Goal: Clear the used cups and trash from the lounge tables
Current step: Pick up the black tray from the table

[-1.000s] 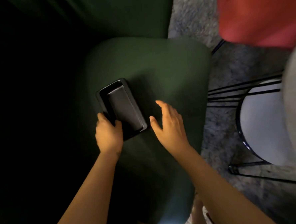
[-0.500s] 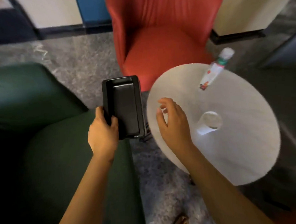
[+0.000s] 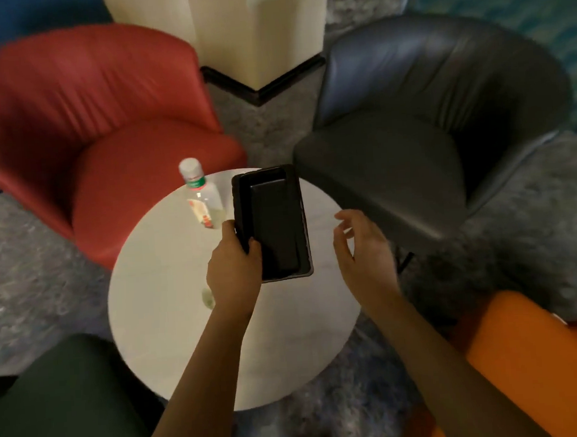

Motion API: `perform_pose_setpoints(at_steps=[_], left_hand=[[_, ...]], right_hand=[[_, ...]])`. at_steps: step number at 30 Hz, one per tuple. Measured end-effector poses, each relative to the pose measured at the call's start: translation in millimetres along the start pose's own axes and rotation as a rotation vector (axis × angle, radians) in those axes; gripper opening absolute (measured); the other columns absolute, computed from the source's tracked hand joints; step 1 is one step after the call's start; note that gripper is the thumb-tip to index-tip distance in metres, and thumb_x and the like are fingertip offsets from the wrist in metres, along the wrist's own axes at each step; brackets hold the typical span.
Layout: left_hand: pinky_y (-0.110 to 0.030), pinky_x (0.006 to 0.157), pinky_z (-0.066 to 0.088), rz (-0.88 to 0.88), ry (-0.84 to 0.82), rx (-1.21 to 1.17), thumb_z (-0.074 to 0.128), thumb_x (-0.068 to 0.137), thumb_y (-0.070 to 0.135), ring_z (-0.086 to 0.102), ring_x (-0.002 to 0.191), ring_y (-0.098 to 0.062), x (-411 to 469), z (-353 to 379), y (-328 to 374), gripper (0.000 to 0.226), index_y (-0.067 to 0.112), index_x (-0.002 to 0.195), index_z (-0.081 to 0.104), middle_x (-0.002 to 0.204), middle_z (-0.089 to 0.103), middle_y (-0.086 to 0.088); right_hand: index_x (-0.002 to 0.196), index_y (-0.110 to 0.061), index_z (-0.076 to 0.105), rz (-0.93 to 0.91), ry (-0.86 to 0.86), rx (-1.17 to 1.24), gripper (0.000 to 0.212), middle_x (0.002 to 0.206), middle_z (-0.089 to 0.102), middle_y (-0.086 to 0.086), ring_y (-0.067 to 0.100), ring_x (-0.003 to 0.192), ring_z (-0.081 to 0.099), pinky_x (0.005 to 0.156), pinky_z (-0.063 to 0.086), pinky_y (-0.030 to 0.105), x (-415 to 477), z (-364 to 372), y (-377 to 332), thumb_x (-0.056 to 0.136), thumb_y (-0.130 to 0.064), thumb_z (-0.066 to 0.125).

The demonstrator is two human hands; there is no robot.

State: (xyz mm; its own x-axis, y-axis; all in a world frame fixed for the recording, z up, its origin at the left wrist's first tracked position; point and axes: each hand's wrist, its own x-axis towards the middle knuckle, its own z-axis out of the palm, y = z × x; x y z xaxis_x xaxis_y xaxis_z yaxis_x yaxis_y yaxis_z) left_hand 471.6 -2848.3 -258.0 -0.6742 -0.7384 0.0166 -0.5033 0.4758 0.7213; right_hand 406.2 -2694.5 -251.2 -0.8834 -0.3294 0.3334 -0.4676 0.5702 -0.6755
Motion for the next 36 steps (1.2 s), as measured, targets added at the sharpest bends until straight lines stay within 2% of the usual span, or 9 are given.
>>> perform_pose_setpoints(at_steps=[7,10,14,18,25,29,31,33,36], left_hand=[[-0.033,0.065,0.037,-0.037,-0.151,0.113,0.048,0.092,0.016,0.05,0.076,-0.023,5,81,-8,0.018,0.008,0.107,0.045,0.098,0.06,-0.014],[-0.035,0.068,0.039,-0.086,-0.222,0.173,0.05,0.09,0.015,0.056,0.091,-0.034,7,108,-23,0.022,0.005,0.109,0.044,0.107,0.057,-0.017],[-0.04,0.071,0.037,-0.138,-0.304,0.274,0.049,0.09,0.012,0.053,0.101,-0.043,22,139,-37,0.028,0.0,0.114,0.042,0.117,0.051,-0.024],[-0.046,0.078,0.04,-0.164,-0.34,0.315,0.044,0.091,0.009,0.049,0.105,-0.047,45,153,-52,0.032,-0.003,0.12,0.038,0.124,0.044,-0.027],[-0.04,0.068,0.031,-0.17,-0.363,0.401,0.045,0.091,0.012,0.05,0.102,-0.047,67,164,-75,0.028,0.0,0.116,0.038,0.124,0.043,-0.024],[-0.044,0.071,0.035,-0.176,-0.39,0.404,0.049,0.089,0.012,0.048,0.106,-0.045,69,166,-83,0.034,0.0,0.118,0.037,0.124,0.043,-0.025],[-0.049,0.082,0.038,-0.119,-0.362,0.471,0.057,0.086,0.018,0.042,0.113,-0.044,70,164,-80,0.049,0.001,0.126,0.035,0.127,0.042,-0.025],[-0.049,0.088,0.035,0.008,-0.284,0.521,0.063,0.081,0.025,0.037,0.115,-0.043,73,160,-69,0.064,0.002,0.132,0.032,0.128,0.04,-0.026],[-0.046,0.087,0.035,0.245,-0.243,0.385,0.063,0.08,0.026,0.04,0.111,-0.039,78,154,-35,0.056,0.008,0.128,0.04,0.122,0.047,-0.021]], right_hand=[[0.112,-0.011,0.053,0.185,-0.01,-0.052,0.022,0.102,0.062,0.008,0.022,0.096,0.057,0.083,0.047,0.036,-7,-2,71,0.092,-0.017,0.048],[0.114,-0.01,0.053,0.239,-0.058,-0.049,0.023,0.103,0.063,0.01,0.025,0.096,0.058,0.084,0.048,0.038,-15,14,88,0.092,-0.015,0.047],[0.115,-0.008,0.053,0.306,-0.082,-0.065,0.024,0.104,0.062,0.012,0.028,0.098,0.057,0.082,0.044,0.037,-16,38,106,0.091,-0.012,0.048],[0.115,-0.005,0.053,0.346,-0.079,-0.059,0.025,0.1,0.062,0.014,0.028,0.094,0.058,0.08,0.046,0.04,-9,64,110,0.092,-0.012,0.047],[0.113,-0.004,0.053,0.364,-0.046,-0.092,0.024,0.098,0.062,0.015,0.029,0.091,0.059,0.076,0.048,0.043,4,93,111,0.091,-0.011,0.047],[0.112,-0.003,0.053,0.359,-0.023,-0.109,0.023,0.096,0.062,0.014,0.029,0.089,0.059,0.075,0.049,0.043,3,98,110,0.091,-0.011,0.048],[0.112,-0.003,0.053,0.36,-0.011,-0.115,0.023,0.097,0.063,0.014,0.028,0.09,0.059,0.076,0.049,0.042,3,98,108,0.091,-0.011,0.048],[0.112,-0.003,0.053,0.361,0.011,-0.112,0.023,0.097,0.063,0.014,0.029,0.09,0.059,0.077,0.048,0.042,4,94,106,0.091,-0.011,0.049],[0.111,-0.004,0.054,0.372,0.072,-0.112,0.022,0.098,0.063,0.014,0.029,0.091,0.058,0.077,0.047,0.042,6,77,101,0.09,-0.012,0.049]])
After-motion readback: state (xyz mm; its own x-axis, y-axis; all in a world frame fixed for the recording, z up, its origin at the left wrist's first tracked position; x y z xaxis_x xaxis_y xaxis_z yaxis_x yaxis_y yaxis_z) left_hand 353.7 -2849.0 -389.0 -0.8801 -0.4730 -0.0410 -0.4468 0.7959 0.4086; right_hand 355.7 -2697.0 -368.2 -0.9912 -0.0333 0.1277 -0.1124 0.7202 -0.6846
